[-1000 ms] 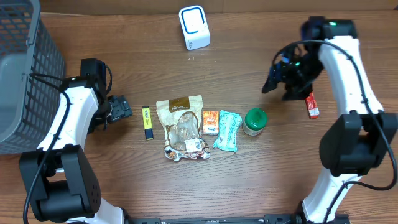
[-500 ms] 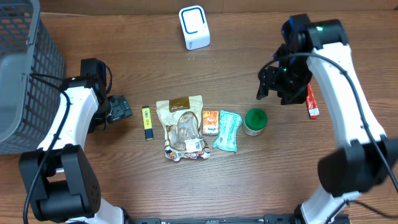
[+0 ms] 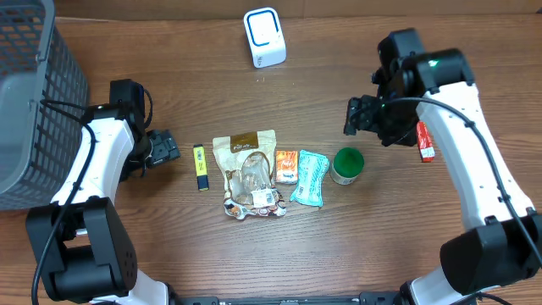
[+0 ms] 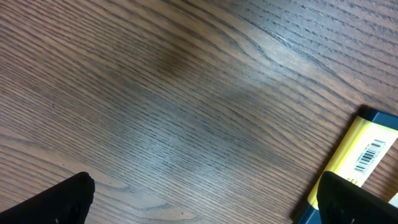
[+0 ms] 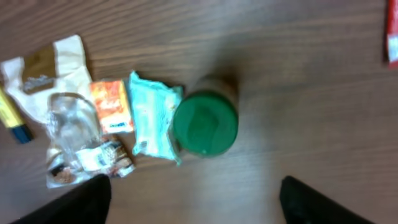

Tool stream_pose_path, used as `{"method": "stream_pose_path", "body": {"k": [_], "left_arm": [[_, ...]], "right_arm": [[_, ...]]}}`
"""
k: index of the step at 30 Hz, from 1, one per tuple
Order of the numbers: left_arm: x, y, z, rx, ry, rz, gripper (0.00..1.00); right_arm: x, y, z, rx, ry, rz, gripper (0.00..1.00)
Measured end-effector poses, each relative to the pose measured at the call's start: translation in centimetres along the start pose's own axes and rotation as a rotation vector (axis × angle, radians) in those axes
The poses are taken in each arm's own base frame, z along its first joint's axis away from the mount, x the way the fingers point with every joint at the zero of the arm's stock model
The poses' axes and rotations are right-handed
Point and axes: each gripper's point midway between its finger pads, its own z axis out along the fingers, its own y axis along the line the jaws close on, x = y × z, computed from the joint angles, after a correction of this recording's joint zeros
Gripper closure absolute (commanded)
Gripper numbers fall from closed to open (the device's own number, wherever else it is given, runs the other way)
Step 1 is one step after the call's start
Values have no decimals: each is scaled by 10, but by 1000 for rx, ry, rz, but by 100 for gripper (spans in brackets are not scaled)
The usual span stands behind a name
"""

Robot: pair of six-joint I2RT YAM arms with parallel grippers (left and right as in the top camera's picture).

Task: Scan the item barcode
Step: 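Move the right gripper left over the green-lidded jar, then lower the right gripper and close it around the green-lidded jar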

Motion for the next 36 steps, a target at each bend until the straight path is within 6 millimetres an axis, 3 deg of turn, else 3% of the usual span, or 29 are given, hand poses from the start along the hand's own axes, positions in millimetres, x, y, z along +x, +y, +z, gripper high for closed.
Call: {"method": "stream_pose_path", "body": {"k": [10,13,21,31,36], "left_arm": [[0,0,0,0,0,0,0],[0,0,0,0,0,0,0],[0,0,0,0,0,0,0],[0,0,0,0,0,0,0],[0,0,0,0,0,0,0]], "right_arm": [[5,-15,83,20,4,-6,2],[8,-14,93,20,3,-29,2],[10,12,102,7,-34,-142,0],[11,5,103,97,-55,-119,0],[18,0,108,118,-23,-112,14]]}}
